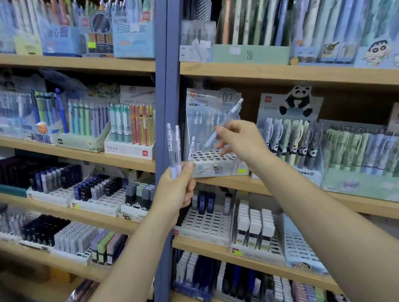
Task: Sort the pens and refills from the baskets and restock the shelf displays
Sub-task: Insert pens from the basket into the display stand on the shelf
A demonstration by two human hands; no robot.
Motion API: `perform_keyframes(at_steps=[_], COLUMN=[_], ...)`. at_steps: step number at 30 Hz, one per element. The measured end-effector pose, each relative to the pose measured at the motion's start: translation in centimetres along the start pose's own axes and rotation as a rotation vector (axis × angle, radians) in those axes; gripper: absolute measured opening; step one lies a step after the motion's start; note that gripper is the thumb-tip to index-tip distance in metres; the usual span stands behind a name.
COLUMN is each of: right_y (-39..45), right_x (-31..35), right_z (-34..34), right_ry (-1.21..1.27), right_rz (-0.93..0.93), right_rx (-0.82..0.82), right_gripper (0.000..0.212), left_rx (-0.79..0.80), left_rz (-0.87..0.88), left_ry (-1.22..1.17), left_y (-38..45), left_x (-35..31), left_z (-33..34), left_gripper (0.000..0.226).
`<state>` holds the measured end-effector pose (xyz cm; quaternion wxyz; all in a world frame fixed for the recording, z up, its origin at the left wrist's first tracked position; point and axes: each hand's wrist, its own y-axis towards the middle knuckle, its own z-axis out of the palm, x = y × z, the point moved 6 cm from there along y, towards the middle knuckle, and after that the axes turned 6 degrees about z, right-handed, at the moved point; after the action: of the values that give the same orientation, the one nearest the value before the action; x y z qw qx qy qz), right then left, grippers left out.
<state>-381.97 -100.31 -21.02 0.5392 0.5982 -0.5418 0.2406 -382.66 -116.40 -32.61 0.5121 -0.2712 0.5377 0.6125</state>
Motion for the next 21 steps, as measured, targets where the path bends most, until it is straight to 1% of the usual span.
perform_keyframes(at_steps=[3,5,10,15,18,21], right_y=[1.1,1.7,2.5,3.0,3.4,3.6], right_x=[-0.4,-0.9,-1.2,-0.3,0.0,-0.4], right_z=[0.4,0.9,2.1,2.8,3.2,3.6], right_ry=[-0.047,-0.097,-0.292,-0.384,-0.444,-0.447], right_rz=[-0.013,-0.011,-0.030,-0.068,-0.063,-0.021], right_rx=[-0.046,-0.051,-0.047,-0.037,-0.027,0.007], right_gripper=[0.014,0.015,0.016,0.023,0.020,0.016], left_rx=[0.003,-0.012,-0.009,0.039,0.066,0.079], left_rz=[-0.018,-0.021,-0.002,0.012,0.006,-0.001], left_ry=[-0.024,-0.033,-0.040,0.014,-0.009,-0.032], left_y=[0.0,0.2,0.4,0.2,0.1,0.1], left_x=[0.5,0.5,-0.1,-0.5,-0.4,-0.3], left_z=[-0.5,-0.7,-0.6,-0.4,-0.3,-0.2], left_gripper=[0.023,0.023,0.025,0.026,0.026,0.025])
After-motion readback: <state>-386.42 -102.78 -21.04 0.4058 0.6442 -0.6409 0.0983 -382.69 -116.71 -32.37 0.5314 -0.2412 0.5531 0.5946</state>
